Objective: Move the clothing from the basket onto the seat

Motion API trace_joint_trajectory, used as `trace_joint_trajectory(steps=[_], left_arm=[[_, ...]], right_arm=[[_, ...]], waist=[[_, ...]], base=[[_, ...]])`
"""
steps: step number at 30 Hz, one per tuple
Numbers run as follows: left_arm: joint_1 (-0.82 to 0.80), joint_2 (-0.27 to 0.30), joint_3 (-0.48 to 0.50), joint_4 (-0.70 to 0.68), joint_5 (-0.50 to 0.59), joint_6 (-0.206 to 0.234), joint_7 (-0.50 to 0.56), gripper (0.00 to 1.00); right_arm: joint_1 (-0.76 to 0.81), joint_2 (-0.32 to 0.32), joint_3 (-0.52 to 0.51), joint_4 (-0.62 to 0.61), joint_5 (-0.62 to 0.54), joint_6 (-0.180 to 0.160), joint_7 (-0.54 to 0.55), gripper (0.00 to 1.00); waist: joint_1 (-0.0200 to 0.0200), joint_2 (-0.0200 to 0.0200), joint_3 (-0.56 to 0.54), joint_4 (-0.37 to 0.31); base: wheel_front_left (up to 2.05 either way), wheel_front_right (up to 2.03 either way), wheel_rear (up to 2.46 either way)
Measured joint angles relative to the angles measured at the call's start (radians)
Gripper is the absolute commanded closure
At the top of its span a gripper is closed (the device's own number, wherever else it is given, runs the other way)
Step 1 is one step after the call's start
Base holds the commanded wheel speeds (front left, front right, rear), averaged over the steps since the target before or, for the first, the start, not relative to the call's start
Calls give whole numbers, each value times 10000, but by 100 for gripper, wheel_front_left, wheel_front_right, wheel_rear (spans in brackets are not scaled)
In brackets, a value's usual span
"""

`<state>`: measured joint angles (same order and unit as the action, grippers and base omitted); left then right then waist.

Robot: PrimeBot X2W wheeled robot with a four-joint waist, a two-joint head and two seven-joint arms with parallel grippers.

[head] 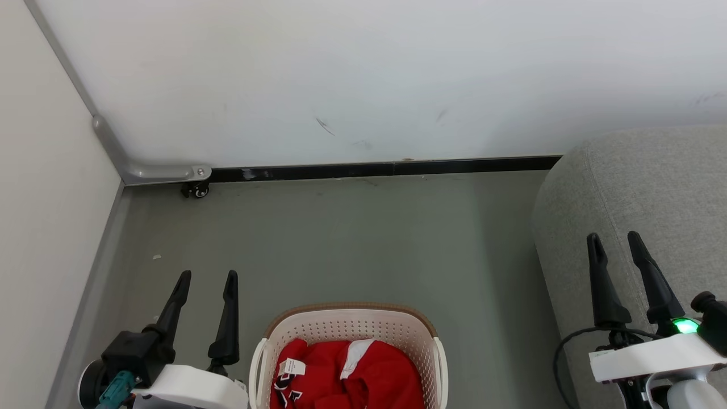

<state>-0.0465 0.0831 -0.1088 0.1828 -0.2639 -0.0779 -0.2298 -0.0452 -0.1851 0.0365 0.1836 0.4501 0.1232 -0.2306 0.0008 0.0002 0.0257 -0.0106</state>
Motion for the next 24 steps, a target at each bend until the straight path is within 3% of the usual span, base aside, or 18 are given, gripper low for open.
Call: trace_joint_trajectory(steps=[7,24], left_arm=[[-10,-25,-42,50,757,0,-173,0],[-211,-176,46,121,748,-15,-186,0]], right_arm=[[-9,150,-13,105,-966,0,-165,0],[-13,397,-282,155,-1185,2,-173,0]], waist=[[-2,0,39,4],[-3,0,72,11]], base=[[0,0,0],[0,0,0]])
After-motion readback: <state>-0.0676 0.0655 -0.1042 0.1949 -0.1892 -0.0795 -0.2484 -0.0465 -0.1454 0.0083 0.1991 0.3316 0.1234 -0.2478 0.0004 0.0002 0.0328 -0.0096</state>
